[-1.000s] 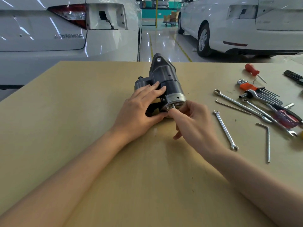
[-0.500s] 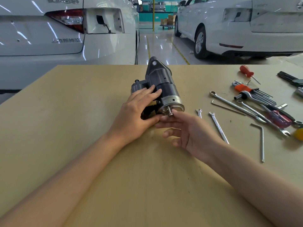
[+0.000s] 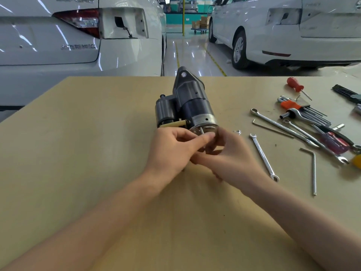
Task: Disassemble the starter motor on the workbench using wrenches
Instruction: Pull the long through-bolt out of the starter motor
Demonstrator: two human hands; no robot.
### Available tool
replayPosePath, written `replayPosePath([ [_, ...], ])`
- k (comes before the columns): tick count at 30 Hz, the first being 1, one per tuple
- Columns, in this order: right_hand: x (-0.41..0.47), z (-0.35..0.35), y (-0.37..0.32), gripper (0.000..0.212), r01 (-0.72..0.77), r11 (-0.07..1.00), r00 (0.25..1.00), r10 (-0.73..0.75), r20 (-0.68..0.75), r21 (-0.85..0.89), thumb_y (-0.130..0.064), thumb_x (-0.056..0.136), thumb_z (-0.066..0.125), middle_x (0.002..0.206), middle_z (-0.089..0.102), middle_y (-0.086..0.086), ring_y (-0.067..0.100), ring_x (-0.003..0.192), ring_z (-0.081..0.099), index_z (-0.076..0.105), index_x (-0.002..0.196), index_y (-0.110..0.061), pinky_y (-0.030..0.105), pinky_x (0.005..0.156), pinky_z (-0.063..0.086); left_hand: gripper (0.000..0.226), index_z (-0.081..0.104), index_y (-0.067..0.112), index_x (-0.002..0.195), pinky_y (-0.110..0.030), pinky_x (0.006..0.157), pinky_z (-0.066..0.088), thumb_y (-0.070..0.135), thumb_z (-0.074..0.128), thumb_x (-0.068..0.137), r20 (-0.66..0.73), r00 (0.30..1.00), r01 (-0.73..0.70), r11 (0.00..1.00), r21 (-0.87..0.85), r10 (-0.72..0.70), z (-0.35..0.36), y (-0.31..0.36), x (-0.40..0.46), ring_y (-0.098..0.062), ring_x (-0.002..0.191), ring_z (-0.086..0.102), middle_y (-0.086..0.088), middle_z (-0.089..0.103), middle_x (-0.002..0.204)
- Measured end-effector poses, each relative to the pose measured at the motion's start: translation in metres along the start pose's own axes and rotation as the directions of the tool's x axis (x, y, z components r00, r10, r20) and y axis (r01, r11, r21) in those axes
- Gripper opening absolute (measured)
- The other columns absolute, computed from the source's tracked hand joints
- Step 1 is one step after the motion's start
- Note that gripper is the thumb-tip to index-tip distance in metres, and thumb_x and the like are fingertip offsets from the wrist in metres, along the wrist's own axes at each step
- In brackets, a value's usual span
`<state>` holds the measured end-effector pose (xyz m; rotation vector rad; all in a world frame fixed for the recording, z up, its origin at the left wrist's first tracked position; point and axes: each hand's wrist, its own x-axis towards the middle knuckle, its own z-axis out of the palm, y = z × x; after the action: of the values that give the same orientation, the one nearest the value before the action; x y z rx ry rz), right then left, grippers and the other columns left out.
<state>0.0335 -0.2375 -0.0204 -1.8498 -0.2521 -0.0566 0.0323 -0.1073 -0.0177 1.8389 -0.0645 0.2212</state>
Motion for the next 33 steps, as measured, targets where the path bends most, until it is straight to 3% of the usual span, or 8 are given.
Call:
replayPosePath([
  [4, 0.006, -0.012, -0.002, 0.014, -0.136, 0.988, 0.990, 0.137, -0.015, 0.075, -0.006, 0.073, 0.063, 0.051, 0.050, 0.004, 0.014, 0.039, 0.042, 0.050, 0.076, -0.011, 0.024, 0.036, 0.034, 0.019, 0.073, 0.009, 0.077, -0.018, 0.036, 0.039, 0.027, 0.071, 0.085, 0.041, 0.985, 0.171, 0.972, -0.162, -0.166, 0.007, 0.000, 0.001, -0.014, 0.052, 0.067, -0.002, 0.072, 0.064],
  [11, 0.014, -0.016, 0.001, 0.020, -0.208, 0.964, 0.975, 0.218, -0.047, 0.167, 0.003, 0.078, 0.045, 0.048, 0.050, -0.005, 0.013, 0.040, 0.046, 0.059, 0.074, -0.011, 0.022, 0.037, 0.034, 0.034, 0.070, 0.003, 0.095, -0.023, 0.047, 0.050, 0.024, 0.044, 0.099, 0.471, 0.818, 0.549, 0.689, -0.472, -0.329, 0.001, 0.002, 0.003, -0.020, 0.069, 0.071, -0.015, 0.073, 0.090],
  [17, 0.015, -0.017, 0.004, 0.022, -0.155, 0.973, 0.982, 0.171, -0.082, 0.174, 0.005, 0.077, 0.044, 0.056, 0.053, -0.001, 0.013, 0.041, 0.046, 0.059, 0.077, -0.010, 0.023, 0.036, 0.034, 0.034, 0.069, 0.000, 0.079, -0.024, 0.048, 0.052, 0.032, 0.074, 0.066, 0.302, 0.870, 0.493, 0.674, -0.551, -0.389, 0.009, -0.002, 0.004, -0.021, 0.061, 0.070, -0.013, 0.071, 0.073],
  [19, 0.014, -0.017, 0.005, 0.022, -0.150, 0.976, 0.984, 0.163, -0.071, 0.155, 0.006, 0.076, 0.045, 0.052, 0.053, -0.001, 0.012, 0.040, 0.047, 0.060, 0.076, -0.010, 0.022, 0.036, 0.034, 0.021, 0.073, 0.001, 0.071, -0.023, 0.049, 0.054, 0.020, 0.067, 0.078, 0.369, 0.855, 0.519, 0.585, -0.623, -0.365, 0.010, -0.002, 0.005, -0.019, 0.063, 0.071, -0.014, 0.072, 0.075],
  [22, 0.015, -0.017, 0.005, 0.026, -0.165, 0.975, 0.982, 0.176, -0.063, 0.151, 0.008, 0.076, 0.042, 0.046, 0.051, -0.006, 0.010, 0.038, 0.045, 0.059, 0.073, -0.012, 0.022, 0.035, 0.034, 0.042, 0.077, 0.000, 0.075, -0.026, 0.056, 0.057, 0.013, 0.044, 0.097, 0.505, 0.798, 0.603, 0.463, -0.650, -0.329, 0.004, -0.007, 0.005, -0.022, 0.077, 0.073, -0.017, 0.074, 0.088],
  [26, 0.019, -0.019, 0.006, 0.031, -0.192, 0.965, 0.974, 0.210, -0.085, 0.176, 0.009, 0.074, 0.037, 0.047, 0.051, -0.006, 0.010, 0.038, 0.045, 0.060, 0.072, -0.012, 0.022, 0.037, 0.033, 0.037, 0.067, -0.005, 0.101, -0.031, 0.058, 0.058, 0.029, 0.056, 0.090, 0.502, 0.790, 0.612, 0.493, -0.618, -0.352, 0.006, -0.004, 0.004, -0.029, 0.079, 0.073, -0.020, 0.072, 0.091],
  [29, 0.019, -0.020, 0.007, 0.031, -0.161, 0.970, 0.980, 0.179, -0.085, 0.182, 0.009, 0.075, 0.037, 0.049, 0.053, -0.005, 0.010, 0.040, 0.047, 0.061, 0.072, -0.011, 0.022, 0.035, 0.034, 0.031, 0.063, -0.003, 0.095, -0.028, 0.052, 0.057, 0.018, 0.068, 0.073, 0.428, 0.824, 0.565, 0.477, -0.674, -0.371, 0.011, -0.002, 0.005, -0.025, 0.066, 0.071, -0.016, 0.069, 0.075],
  [33, 0.018, -0.017, 0.007, 0.034, -0.132, 0.978, 0.987, 0.145, -0.073, 0.160, 0.008, 0.076, 0.039, 0.047, 0.052, -0.004, 0.009, 0.039, 0.047, 0.062, 0.065, -0.014, 0.022, 0.035, 0.035, 0.020, 0.068, -0.004, 0.089, -0.029, 0.054, 0.058, 0.008, 0.053, 0.089, 0.510, 0.791, 0.611, 0.401, -0.682, -0.337, 0.004, -0.004, 0.007, -0.026, 0.072, 0.073, -0.019, 0.072, 0.084],
])
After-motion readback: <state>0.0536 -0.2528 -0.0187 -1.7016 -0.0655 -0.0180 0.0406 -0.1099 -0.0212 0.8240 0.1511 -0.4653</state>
